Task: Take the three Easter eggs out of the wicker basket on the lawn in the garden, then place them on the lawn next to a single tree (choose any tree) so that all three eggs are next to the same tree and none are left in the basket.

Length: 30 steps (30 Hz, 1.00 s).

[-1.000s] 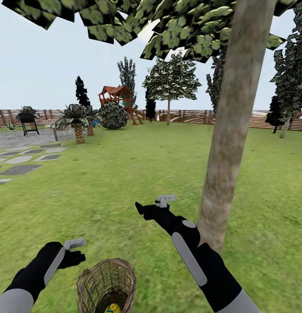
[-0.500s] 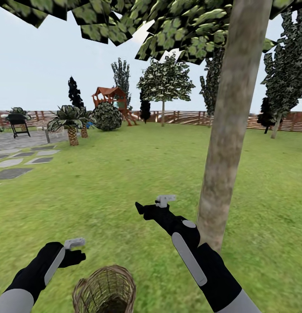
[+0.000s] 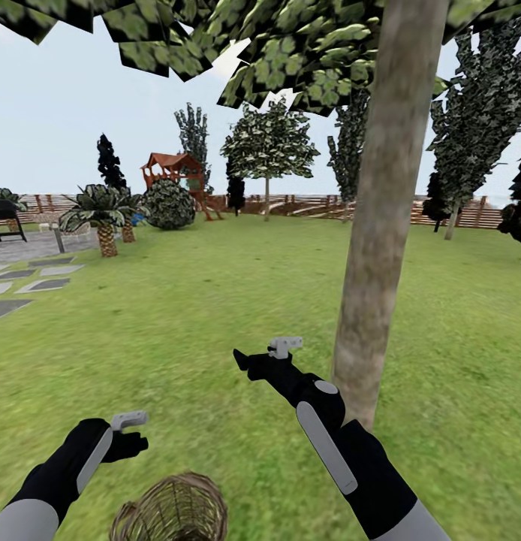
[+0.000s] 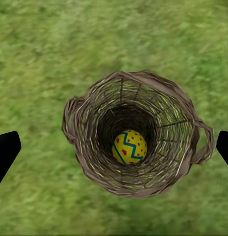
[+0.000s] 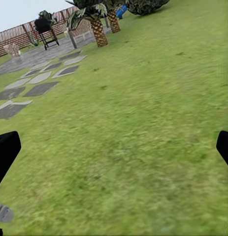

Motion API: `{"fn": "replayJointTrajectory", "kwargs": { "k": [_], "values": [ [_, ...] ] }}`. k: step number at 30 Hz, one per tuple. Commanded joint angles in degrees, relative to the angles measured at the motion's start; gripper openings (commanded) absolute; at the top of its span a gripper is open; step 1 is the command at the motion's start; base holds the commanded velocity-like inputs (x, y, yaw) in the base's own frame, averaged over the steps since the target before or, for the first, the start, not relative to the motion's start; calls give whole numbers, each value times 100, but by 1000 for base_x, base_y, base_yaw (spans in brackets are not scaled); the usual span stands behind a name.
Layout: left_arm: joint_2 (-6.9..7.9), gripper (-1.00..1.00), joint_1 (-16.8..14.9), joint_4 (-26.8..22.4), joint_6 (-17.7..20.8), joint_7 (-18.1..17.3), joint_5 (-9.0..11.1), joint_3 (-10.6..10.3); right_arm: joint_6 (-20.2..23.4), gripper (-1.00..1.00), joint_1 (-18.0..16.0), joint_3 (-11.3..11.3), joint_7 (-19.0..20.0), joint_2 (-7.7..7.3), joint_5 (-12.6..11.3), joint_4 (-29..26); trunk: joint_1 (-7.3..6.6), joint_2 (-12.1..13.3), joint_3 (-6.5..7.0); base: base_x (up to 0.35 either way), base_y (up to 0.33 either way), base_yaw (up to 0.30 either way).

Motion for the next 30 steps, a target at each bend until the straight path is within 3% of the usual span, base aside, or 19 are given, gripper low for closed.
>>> {"fn": "replayJointTrajectory", "kwargs": {
  "k": [1,30],
  "values": [
    [3,100,-3,-6,23,15,35,-12,18,100,-6,8,-55,0,-60,-9,3,-7,-9,87,68,-17],
    [-10,100,-3,-6,-107,25,30,-22,18,100,-6,8,-55,0,-60,-11,3,-7,-7,60,-38,-1]
  ]
}}
